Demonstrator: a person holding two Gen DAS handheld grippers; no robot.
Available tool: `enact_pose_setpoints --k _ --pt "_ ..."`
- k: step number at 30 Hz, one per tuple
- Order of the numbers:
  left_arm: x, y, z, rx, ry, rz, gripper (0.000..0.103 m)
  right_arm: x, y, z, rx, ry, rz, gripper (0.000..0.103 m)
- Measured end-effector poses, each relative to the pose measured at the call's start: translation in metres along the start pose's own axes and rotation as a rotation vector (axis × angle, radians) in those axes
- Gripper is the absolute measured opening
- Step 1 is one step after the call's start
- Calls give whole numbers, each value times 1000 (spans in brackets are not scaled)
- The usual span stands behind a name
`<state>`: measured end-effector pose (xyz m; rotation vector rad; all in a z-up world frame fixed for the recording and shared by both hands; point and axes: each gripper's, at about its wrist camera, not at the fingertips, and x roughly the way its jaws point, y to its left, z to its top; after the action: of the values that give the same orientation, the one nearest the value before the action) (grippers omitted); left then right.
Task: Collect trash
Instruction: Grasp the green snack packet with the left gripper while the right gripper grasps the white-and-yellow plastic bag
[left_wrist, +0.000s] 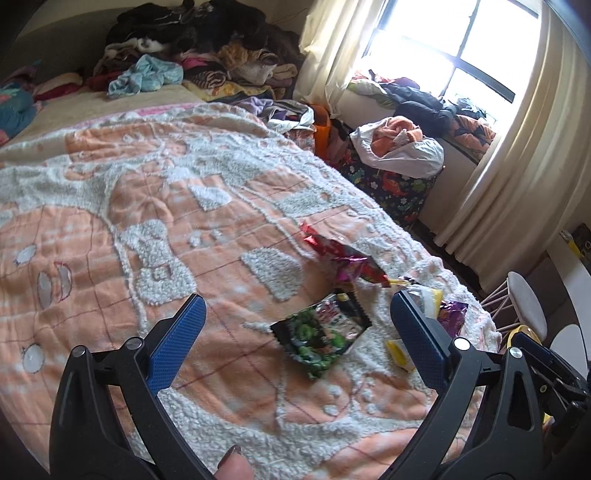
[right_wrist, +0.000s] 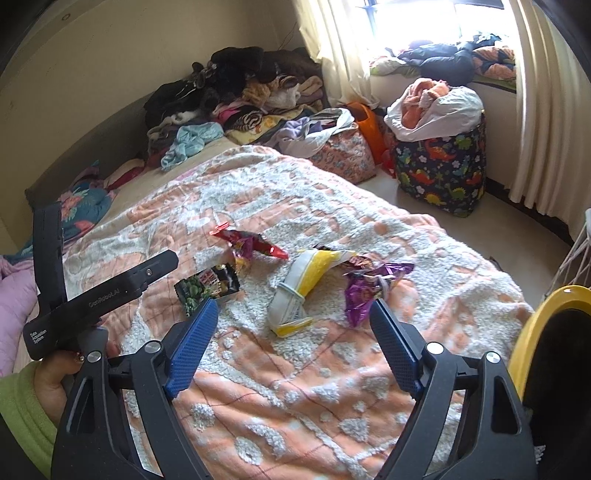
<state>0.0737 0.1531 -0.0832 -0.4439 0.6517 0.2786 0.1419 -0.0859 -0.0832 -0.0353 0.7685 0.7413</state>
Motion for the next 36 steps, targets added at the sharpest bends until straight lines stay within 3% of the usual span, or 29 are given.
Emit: enact_pose_setpoints --k 3,8,13,22,27,29,36 --pt "8 10 -3 -34 28 -16 88 16 4 0 -11 32 17 72" --pt "20 16 -6 -73 80 -63 64 43 6 -2 -19 85 31 63" --pt "29 17 -11 -81 119 -91 50 70 6 -3 -3 134 35 57" --pt "35 16 -15 -76 142 -117 48 104 -1 3 51 180 35 52" --pt "38 12 -14 -68 150 -122 48 114 -5 7 59 198 36 37" --pt "39 12 -13 -66 152 -125 43 111 -6 6 60 193 47 32" --pt "38 11 -13 -85 163 -131 20 89 0 -4 34 173 72 31"
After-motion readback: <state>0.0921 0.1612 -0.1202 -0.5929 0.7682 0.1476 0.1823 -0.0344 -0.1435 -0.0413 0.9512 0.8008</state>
